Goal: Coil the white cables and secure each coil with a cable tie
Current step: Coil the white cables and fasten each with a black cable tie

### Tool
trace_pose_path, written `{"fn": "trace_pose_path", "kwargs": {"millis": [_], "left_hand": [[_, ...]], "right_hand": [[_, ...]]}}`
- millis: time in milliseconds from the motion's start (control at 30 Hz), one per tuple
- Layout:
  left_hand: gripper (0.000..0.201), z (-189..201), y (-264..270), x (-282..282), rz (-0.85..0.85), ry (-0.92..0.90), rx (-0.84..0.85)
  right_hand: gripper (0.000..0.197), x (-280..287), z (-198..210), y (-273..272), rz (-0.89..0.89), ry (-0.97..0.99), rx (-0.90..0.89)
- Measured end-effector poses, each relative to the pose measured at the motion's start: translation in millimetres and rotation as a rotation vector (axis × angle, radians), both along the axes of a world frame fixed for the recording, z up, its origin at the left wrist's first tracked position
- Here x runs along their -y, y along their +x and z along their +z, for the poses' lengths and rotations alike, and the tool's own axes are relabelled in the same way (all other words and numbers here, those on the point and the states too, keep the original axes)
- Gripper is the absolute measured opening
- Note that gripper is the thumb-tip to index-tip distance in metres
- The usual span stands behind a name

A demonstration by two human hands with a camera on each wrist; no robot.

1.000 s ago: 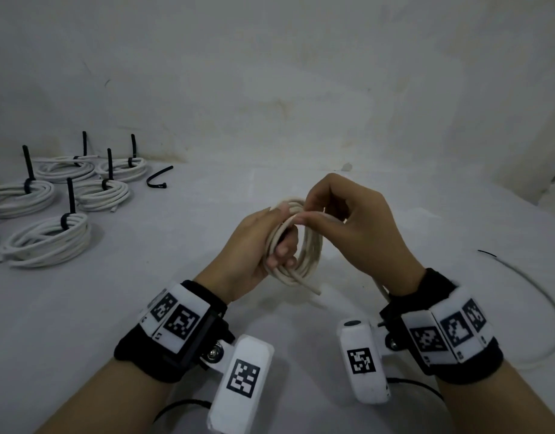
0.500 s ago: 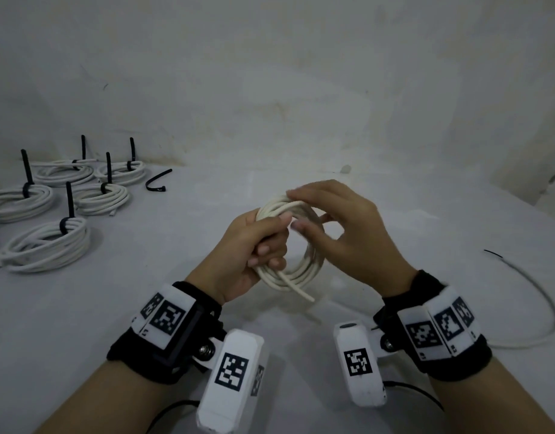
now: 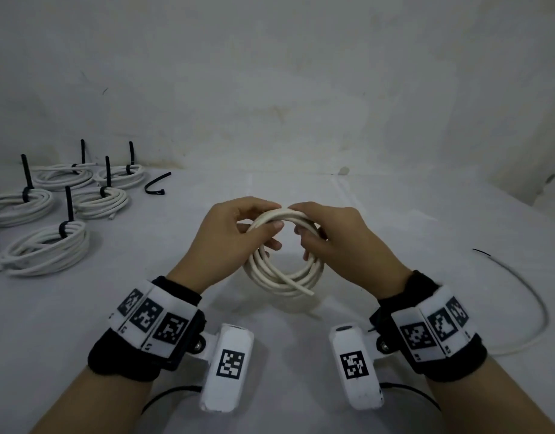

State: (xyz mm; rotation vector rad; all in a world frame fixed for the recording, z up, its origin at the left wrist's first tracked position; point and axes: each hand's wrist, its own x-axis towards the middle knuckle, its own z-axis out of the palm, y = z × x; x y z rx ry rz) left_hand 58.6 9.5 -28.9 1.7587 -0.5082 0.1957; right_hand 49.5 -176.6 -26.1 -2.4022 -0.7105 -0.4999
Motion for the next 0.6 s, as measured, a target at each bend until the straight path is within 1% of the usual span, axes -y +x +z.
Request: {"fn": "trace_pose_path", "kwargs": {"millis": [67,233,333,400,467,500,533,600], "left_hand": [[0.013,-0.6,-0.7,1.4,0.013,0.047,0.058],[0.016,-4.8,3.2,-0.2,-0.010,0.052,0.108],[0.017,-6.1,3.9,1.1,-0.039,-0.003,0.063],[0.032,-4.6,1.9,2.7,-0.081,-0.004,-0.071],[0.047,-2.8,-0.7,4.0,-0.143,-0.005,-0.286],[0.049,-2.3,-2.0,5.0,-0.183,-0.059,-0.394],[0.046,-1.5,-3.6,6.5,-0.229,-0.158,-0.488],[0.038,0.6,-5.1,10.0,-0.306,-0.381,-0.609]], "right_hand": [[0.024,1.1,-0.5,1.3,-0.015,-0.013,0.006],[0.019,1.3,-0.8,2.5,-0.020,-0.034,0.024],[0.021,1.4,0.7,1.0,-0.017,-0.026,0.057],[0.023,1.4,1.6,-0.1,-0.009,0.000,0.093],[0.024,1.2,1.4,-0.1,-0.001,0.023,0.108],[0.024,1.1,1.3,0.1,0.001,0.029,0.109],[0.024,1.4,1.0,0.4,0.002,0.034,0.109],[0.020,1.2,1.3,0.8,0.009,0.041,0.112]]}}
